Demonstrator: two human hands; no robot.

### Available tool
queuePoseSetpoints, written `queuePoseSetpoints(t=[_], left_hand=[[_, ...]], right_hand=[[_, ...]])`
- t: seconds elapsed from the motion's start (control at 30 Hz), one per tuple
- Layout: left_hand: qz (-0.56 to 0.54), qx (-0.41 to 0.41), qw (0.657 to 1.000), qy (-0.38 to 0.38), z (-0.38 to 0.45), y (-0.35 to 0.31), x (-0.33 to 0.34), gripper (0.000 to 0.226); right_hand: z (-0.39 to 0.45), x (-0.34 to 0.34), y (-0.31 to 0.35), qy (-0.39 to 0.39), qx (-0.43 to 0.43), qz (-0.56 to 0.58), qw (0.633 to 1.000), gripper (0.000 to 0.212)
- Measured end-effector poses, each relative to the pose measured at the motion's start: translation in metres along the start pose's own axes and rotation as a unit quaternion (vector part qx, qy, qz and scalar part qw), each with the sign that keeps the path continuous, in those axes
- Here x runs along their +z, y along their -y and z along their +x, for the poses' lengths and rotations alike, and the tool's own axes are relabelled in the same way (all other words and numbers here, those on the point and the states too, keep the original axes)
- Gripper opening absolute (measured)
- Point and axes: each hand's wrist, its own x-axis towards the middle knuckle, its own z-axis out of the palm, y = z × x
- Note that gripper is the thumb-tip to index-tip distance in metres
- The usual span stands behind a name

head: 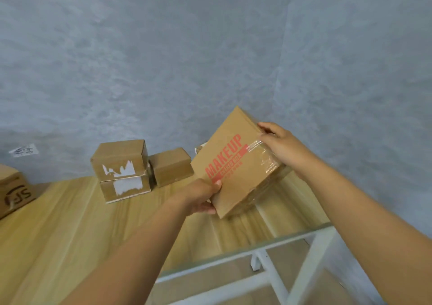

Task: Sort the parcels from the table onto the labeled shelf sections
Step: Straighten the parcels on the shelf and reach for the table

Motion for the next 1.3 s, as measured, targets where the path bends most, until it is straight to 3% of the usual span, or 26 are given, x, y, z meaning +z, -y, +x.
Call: queuePoseSetpoints(t=[0.13, 0.3, 0.4, 0.5, 0.57, 0.67, 0.77, 0.9, 1.13, 1.2, 1.3], left_hand=[[-0.042, -0.033, 0.998, -0.021, -0.018, 0.024, 0.007, 0.040], [0.012, -0.064, 0.997, -0.050, -0.036, 0.029, -0.003, 0.045], [-0.073, -0.023, 0.993, -0.088, -0.049, 0.010, -0.021, 0.053], [-0.084, 0.023, 0.990, -0.115, -0.061, -0.019, -0.039, 0.069], [-0.031, 0.045, 0.990, -0.133, -0.064, -0.032, -0.043, 0.074], [0.046, 0.062, 0.984, -0.158, -0.064, -0.034, -0.046, 0.056], [0.020, 0.057, 0.986, -0.157, -0.067, -0.026, -0.057, 0.039], [-0.026, 0.047, 0.991, -0.126, -0.074, -0.012, -0.091, 0.033], [-0.098, -0.037, 0.986, -0.128, -0.079, 0.012, -0.131, 0.035], [-0.142, -0.058, 0.978, -0.141, -0.081, 0.018, -0.137, 0.046], [-0.085, -0.072, 0.987, -0.114, -0.086, 0.023, -0.141, 0.091]], right_hand=[[-0.025, 0.007, -0.008, 0.016, -0.051, -0.073, 0.996, 0.038], [-0.047, 0.022, 0.004, 0.057, -0.165, -0.170, 0.970, 0.030], [-0.059, 0.037, 0.004, 0.112, -0.187, -0.193, 0.957, 0.030], [-0.064, 0.045, 0.006, 0.094, -0.194, -0.185, 0.959, 0.038], [-0.064, 0.047, 0.008, 0.082, -0.186, -0.146, 0.968, 0.051], [-0.062, 0.052, 0.013, 0.079, -0.159, -0.089, 0.980, 0.079], [-0.058, 0.059, 0.015, 0.058, -0.081, -0.047, 0.994, 0.085], [-0.060, 0.074, 0.020, 0.199, 0.030, -0.011, 0.980, 0.076], [-0.077, 0.118, 0.041, 0.214, -0.045, -0.099, 0.971, 0.102], [-0.080, 0.121, 0.040, 0.225, -0.066, -0.098, 0.967, 0.085], [-0.084, 0.123, 0.033, 0.258, -0.080, -0.096, 0.958, 0.051]])
